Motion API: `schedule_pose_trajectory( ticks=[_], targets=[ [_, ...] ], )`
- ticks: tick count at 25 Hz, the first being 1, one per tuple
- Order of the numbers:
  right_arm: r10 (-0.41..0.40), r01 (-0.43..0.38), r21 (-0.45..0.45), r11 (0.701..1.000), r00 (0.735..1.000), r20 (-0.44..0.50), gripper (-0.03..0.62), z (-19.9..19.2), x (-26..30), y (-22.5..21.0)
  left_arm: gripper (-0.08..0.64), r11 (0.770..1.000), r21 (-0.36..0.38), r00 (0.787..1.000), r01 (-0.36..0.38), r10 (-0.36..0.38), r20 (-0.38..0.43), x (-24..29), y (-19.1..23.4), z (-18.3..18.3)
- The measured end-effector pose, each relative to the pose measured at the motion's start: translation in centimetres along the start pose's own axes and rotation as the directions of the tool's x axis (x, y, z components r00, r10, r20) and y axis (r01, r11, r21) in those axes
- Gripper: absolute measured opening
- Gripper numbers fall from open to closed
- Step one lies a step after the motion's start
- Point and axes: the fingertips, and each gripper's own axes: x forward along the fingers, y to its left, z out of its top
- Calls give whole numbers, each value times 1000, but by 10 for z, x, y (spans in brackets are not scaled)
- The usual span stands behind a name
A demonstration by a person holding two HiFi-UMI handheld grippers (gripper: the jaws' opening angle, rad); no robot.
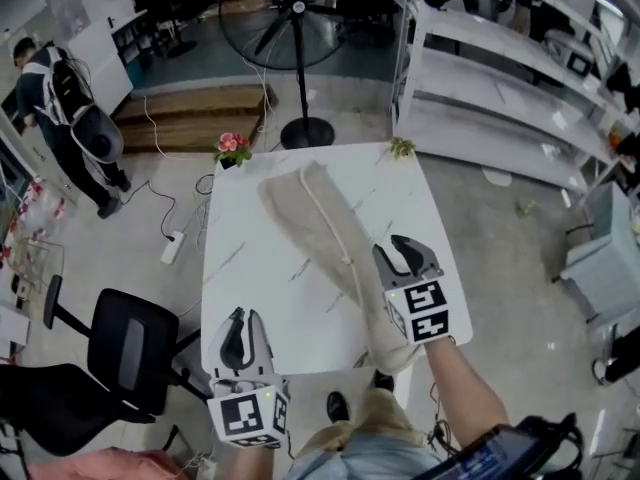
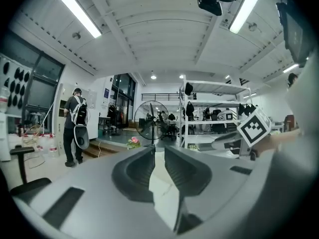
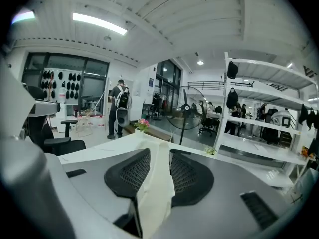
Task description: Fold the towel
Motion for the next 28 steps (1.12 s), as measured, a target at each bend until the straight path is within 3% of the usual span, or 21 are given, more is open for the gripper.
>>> schedule_pose_trajectory(
  ticks=[6, 12, 21, 28],
  targets=[
    [60, -58, -43, 997, 998, 34, 135, 41, 65, 42, 63, 995, 0, 995, -95, 95, 1, -14, 57, 4],
    [83, -80, -68, 994, 996, 31, 135, 59, 158, 57, 63, 985, -3, 985, -171, 171, -23, 13, 104, -8],
    [39, -44, -36, 998, 991, -125, 149, -1, 317, 41, 63, 975, 16, 965, -220, 220, -144, 103, 166, -37],
    [-6, 4, -8, 1000, 968, -253, 180, -60, 390, 30, 63, 980, 33, 949, -199, 201, -243, 160, 194, -74]
  ],
)
